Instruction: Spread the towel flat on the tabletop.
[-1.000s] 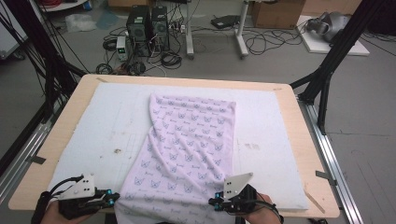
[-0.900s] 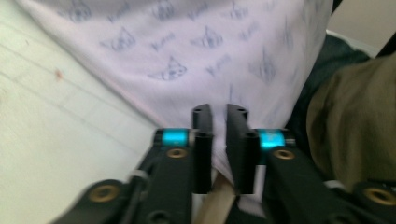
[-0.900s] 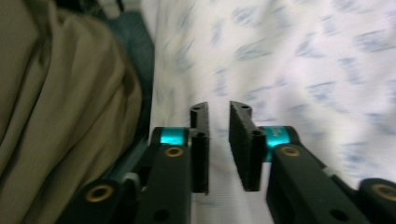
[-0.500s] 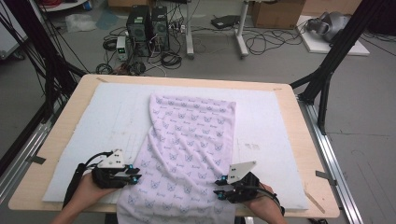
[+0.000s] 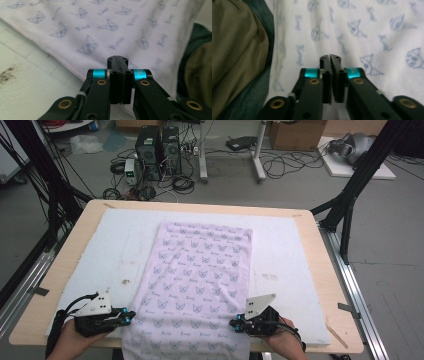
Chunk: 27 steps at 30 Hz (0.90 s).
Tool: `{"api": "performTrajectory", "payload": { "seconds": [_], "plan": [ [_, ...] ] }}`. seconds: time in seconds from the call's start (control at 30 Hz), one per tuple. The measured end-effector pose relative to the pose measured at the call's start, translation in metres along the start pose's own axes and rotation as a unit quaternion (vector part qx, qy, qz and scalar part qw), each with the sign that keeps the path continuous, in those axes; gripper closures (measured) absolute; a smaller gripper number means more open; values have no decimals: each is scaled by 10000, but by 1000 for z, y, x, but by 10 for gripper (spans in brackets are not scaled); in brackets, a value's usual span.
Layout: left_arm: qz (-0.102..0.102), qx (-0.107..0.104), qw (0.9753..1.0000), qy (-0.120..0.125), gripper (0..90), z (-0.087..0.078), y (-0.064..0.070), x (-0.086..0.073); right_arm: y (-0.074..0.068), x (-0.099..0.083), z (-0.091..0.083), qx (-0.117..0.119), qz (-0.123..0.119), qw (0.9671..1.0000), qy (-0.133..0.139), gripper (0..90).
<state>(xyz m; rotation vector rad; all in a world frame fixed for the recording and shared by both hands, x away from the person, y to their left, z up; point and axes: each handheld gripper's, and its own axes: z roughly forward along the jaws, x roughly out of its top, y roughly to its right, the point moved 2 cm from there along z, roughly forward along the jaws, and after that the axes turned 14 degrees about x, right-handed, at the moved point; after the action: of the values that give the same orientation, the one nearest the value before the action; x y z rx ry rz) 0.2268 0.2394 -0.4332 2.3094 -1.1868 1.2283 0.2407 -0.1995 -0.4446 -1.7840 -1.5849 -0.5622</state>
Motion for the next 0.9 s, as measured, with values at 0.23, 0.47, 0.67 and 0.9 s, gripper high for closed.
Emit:
{"api": "performTrajectory", "payload": {
  "seconds": [0.23, 0.47, 0.67, 0.9],
  "plan": [
    [-103, -77, 9998, -137, 602, 22, -9, 0, 8, -2, -4, -88, 242, 9996, 108, 693],
    [134, -208, 9995, -198, 870, 31, 0, -6, 7, -7, 6, -24, 256, 9997, 42, 722],
    [109, -133, 9996, -243, 885, 21, 2, -8, 6, -3, 7, 12, 74, 9999, -104, 885],
    [130, -365, 9992, -94, 883, -7, 20, -11, -22, -1, -3, 423, -73, 9990, 123, 883]
  ]
}}
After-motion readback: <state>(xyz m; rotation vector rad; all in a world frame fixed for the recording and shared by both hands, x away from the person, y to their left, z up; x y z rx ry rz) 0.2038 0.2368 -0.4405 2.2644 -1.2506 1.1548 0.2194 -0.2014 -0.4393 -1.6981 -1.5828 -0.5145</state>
